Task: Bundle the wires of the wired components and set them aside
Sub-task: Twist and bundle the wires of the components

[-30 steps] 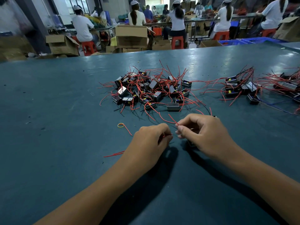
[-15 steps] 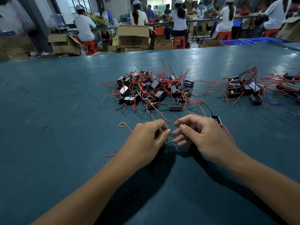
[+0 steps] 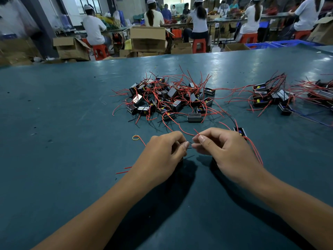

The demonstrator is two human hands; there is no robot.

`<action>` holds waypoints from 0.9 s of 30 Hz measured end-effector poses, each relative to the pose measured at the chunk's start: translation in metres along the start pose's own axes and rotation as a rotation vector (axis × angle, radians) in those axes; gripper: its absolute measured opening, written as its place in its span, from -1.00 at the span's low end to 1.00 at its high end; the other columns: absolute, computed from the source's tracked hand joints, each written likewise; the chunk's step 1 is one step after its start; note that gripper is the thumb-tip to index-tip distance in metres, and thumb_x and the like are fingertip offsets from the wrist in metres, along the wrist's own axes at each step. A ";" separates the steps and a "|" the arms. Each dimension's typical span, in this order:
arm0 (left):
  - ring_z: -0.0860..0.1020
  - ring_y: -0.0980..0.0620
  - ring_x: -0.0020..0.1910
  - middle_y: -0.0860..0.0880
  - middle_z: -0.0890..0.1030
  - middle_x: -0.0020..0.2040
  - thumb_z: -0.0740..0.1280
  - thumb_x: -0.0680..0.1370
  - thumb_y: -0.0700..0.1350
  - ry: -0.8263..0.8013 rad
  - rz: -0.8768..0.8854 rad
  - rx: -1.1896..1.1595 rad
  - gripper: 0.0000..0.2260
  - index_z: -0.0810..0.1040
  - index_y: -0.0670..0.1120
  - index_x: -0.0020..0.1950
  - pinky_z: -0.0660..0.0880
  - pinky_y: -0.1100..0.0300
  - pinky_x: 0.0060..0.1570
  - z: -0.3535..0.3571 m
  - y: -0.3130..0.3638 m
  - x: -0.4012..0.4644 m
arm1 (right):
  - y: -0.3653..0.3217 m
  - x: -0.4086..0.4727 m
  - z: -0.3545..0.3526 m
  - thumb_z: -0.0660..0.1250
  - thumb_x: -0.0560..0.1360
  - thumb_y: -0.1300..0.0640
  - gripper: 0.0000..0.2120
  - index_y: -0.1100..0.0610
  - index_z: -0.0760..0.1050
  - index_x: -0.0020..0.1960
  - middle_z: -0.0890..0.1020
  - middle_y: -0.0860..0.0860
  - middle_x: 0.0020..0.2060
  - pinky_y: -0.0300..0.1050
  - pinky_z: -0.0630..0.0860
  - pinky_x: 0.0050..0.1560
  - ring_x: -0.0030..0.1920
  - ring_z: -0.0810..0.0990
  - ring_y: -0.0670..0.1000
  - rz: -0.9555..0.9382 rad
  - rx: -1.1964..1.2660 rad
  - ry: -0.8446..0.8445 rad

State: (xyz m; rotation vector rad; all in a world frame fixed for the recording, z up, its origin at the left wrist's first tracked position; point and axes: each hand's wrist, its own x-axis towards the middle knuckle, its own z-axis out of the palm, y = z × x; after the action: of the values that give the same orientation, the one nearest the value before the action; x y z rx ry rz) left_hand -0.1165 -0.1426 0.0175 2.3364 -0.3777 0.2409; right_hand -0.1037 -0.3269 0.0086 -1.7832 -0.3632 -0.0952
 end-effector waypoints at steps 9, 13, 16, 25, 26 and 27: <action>0.61 0.13 -0.35 0.11 0.68 -0.28 0.30 0.63 -0.05 0.013 -0.025 -0.079 -0.86 0.51 0.04 -0.13 0.60 0.03 -0.18 0.002 -0.001 0.000 | -0.001 -0.002 0.003 0.29 0.59 0.21 -0.82 -0.01 0.62 0.00 0.65 -0.05 -0.35 -0.22 0.40 -0.38 -0.43 0.47 -0.11 -0.033 -0.090 0.012; 0.61 0.14 -0.36 0.12 0.67 -0.28 0.29 0.63 -0.05 0.018 -0.027 -0.086 -0.85 0.52 0.04 -0.14 0.60 0.03 -0.19 0.003 0.000 -0.001 | 0.000 -0.001 0.002 0.33 0.55 0.22 -0.83 0.00 0.65 -0.09 0.62 -0.07 -0.37 -0.14 0.43 -0.28 -0.34 0.51 -0.03 -0.059 -0.161 0.046; 0.62 0.13 -0.33 0.13 0.67 -0.27 0.30 0.63 -0.05 0.020 -0.026 -0.088 -0.85 0.53 0.03 -0.14 0.61 0.03 -0.20 0.003 0.000 -0.001 | 0.000 -0.001 0.003 0.34 0.54 0.21 -0.84 0.01 0.65 -0.12 0.64 -0.10 -0.36 -0.21 0.42 -0.28 -0.34 0.50 -0.11 -0.071 -0.176 0.051; 0.64 0.10 -0.30 0.12 0.68 -0.28 0.31 0.63 -0.05 0.015 -0.029 -0.120 -0.86 0.55 0.03 -0.13 0.62 -0.02 -0.17 0.004 0.000 -0.001 | 0.001 -0.002 0.003 0.36 0.54 0.17 -0.87 -0.04 0.62 -0.08 0.34 -0.12 -0.52 -0.33 0.21 -0.44 -0.46 0.26 -0.15 -0.102 -0.164 0.051; 0.63 0.10 -0.30 0.12 0.68 -0.28 0.31 0.63 -0.05 0.015 -0.028 -0.122 -0.85 0.55 0.02 -0.13 0.62 -0.01 -0.18 0.004 0.000 -0.001 | 0.001 -0.002 0.003 0.37 0.54 0.17 -0.88 -0.04 0.62 -0.08 0.33 -0.12 -0.51 -0.32 0.21 -0.44 -0.46 0.26 -0.15 -0.107 -0.164 0.048; 0.63 0.10 -0.31 0.11 0.68 -0.28 0.31 0.63 -0.05 0.016 -0.027 -0.121 -0.85 0.55 0.02 -0.13 0.62 0.00 -0.19 0.004 0.001 -0.001 | 0.001 -0.002 0.003 0.37 0.54 0.16 -0.88 -0.05 0.61 -0.09 0.34 -0.11 -0.50 -0.30 0.22 -0.44 -0.46 0.26 -0.14 -0.114 -0.171 0.044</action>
State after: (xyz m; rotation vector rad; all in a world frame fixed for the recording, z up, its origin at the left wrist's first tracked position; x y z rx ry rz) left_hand -0.1173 -0.1455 0.0148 2.2178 -0.3438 0.2171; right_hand -0.1059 -0.3245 0.0066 -1.9249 -0.4362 -0.2520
